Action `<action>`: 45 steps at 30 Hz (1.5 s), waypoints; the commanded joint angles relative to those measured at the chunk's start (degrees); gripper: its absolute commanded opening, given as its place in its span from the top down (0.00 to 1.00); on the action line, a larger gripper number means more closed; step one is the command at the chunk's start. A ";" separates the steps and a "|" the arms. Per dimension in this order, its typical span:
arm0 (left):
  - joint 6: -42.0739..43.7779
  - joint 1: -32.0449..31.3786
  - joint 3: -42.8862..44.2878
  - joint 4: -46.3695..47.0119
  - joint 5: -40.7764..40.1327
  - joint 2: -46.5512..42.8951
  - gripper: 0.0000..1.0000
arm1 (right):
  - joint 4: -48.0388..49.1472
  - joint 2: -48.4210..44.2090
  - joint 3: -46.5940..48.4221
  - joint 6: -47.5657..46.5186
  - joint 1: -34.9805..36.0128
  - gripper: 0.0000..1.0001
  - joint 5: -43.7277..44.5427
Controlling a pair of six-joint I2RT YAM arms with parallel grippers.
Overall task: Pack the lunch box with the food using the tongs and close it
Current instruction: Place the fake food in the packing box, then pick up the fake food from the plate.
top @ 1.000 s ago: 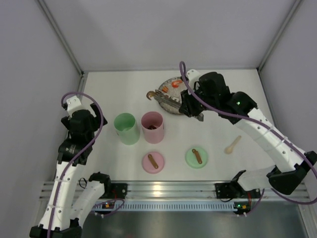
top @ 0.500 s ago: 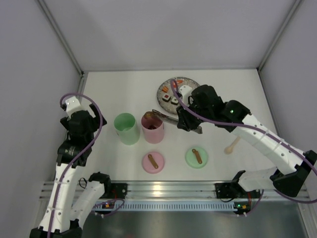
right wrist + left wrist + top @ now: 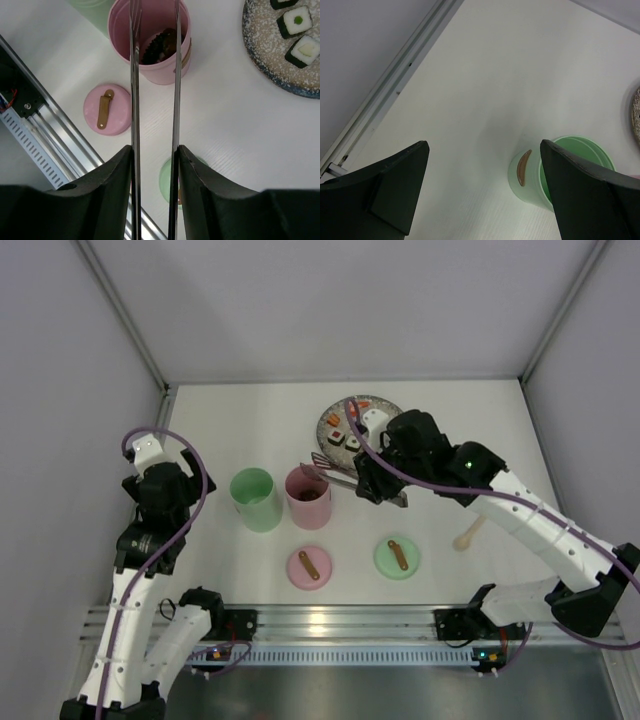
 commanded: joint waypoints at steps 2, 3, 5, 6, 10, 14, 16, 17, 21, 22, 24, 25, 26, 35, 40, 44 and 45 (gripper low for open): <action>0.38 -0.05 2.66 2.11 0.47 0.37 0.01 | 4.73 -2.04 5.80 1.66 -0.50 0.60 2.33; 0.38 -0.05 2.84 2.03 0.74 0.46 0.01 | 5.35 -2.04 6.59 2.45 -2.42 0.60 2.33; 0.38 -0.05 3.28 2.11 1.09 0.64 0.01 | 7.01 -1.34 7.38 4.37 -4.97 0.60 2.67; 0.38 -0.05 3.28 2.03 1.18 0.64 0.01 | 7.46 -0.90 8.00 5.08 -6.12 0.59 4.24; 0.20 -0.05 3.19 2.03 1.71 0.73 0.01 | 8.34 3.57 10.11 7.55 -12.01 0.59 8.82; 0.38 -0.05 3.10 2.11 1.62 0.55 0.01 | 8.69 10.95 13.35 7.46 -15.44 0.59 9.97; 0.46 -0.05 2.84 2.03 1.53 0.29 0.01 | 9.74 13.15 14.15 7.38 -17.55 0.59 10.23; 0.46 -0.05 2.84 2.11 1.53 0.20 0.01 | 9.75 15.52 15.46 6.51 -18.25 0.59 10.06; 0.55 -0.05 2.58 2.11 1.62 0.11 0.01 | 9.66 22.12 19.85 1.76 -22.46 0.59 7.18; 0.64 -0.05 2.49 2.03 1.62 0.02 0.01 | 9.22 23.44 20.82 0.53 -23.26 0.59 6.99; 0.55 -0.05 2.31 2.03 1.71 0.11 0.01 | 8.87 27.39 23.81 -3.51 -25.10 0.59 4.09; 0.64 -0.05 2.31 2.11 1.88 0.02 0.01 | 8.17 28.71 24.78 -7.61 -25.55 0.59 3.74; 0.55 -0.05 2.22 2.11 1.88 0.11 0.01 | 8.25 30.99 26.18 -9.13 -25.90 0.59 4.34; 0.82 -0.14 1.61 2.38 1.71 0.64 0.01 | 7.64 42.24 33.13 -24.51 -30.48 0.60 2.33; 0.90 -0.14 1.17 2.47 2.06 0.90 0.01 | 6.94 46.55 34.54 -29.53 -30.83 0.61 3.38; 0.99 -0.14 1.26 2.64 2.24 1.16 0.01 | 7.28 48.06 34.90 -30.94 -31.00 0.62 0.66; 0.99 -0.14 1.17 2.55 2.15 1.08 0.01 | 7.37 48.41 35.07 -31.20 -31.00 0.62 0.22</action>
